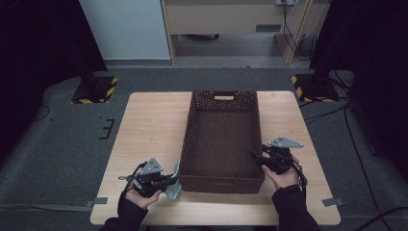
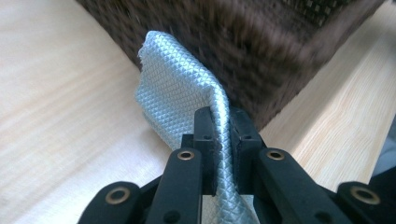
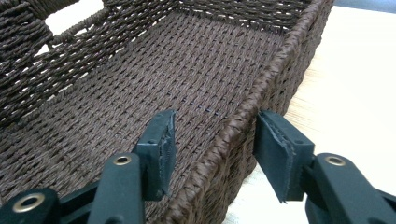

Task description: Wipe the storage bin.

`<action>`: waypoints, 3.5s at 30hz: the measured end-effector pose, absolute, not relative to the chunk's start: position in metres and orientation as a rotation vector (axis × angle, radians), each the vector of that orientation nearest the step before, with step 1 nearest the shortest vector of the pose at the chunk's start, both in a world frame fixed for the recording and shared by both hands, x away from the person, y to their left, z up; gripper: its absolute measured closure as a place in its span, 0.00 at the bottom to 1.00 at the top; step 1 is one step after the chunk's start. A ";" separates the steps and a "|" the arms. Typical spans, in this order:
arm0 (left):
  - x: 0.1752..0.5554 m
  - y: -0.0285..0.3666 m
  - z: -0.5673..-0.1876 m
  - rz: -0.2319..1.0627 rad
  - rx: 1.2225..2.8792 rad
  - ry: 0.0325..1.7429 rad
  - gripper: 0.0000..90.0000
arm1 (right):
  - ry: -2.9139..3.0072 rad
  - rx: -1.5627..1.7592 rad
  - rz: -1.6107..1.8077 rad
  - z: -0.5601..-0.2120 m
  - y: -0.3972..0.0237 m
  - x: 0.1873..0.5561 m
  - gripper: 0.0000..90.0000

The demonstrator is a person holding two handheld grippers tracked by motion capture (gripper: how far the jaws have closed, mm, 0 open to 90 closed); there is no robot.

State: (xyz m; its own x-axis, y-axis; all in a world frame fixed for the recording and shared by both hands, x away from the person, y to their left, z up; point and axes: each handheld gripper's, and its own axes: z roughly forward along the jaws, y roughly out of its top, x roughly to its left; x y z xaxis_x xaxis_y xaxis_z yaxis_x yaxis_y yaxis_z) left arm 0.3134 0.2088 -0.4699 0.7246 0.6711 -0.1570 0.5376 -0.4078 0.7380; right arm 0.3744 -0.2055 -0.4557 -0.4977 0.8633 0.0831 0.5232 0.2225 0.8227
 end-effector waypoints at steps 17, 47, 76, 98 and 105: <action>0.295 0.219 -0.436 0.270 1.980 0.859 0.92 | 2.033 1.390 1.098 -0.453 -0.200 0.375 0.78; 0.281 0.203 -0.447 0.325 2.044 0.929 0.92 | 1.999 1.414 1.065 -0.453 -0.197 0.374 0.77; 0.318 0.219 -0.459 0.360 2.010 1.092 0.92 | 1.985 1.422 1.083 -0.454 -0.203 0.376 0.61; 0.382 0.295 -0.463 0.640 1.902 1.402 0.91 | 1.980 1.336 1.220 -0.446 -0.218 0.373 0.42; 0.392 0.302 -0.478 0.671 1.969 1.440 0.91 | 1.990 1.331 1.226 -0.446 -0.218 0.373 0.42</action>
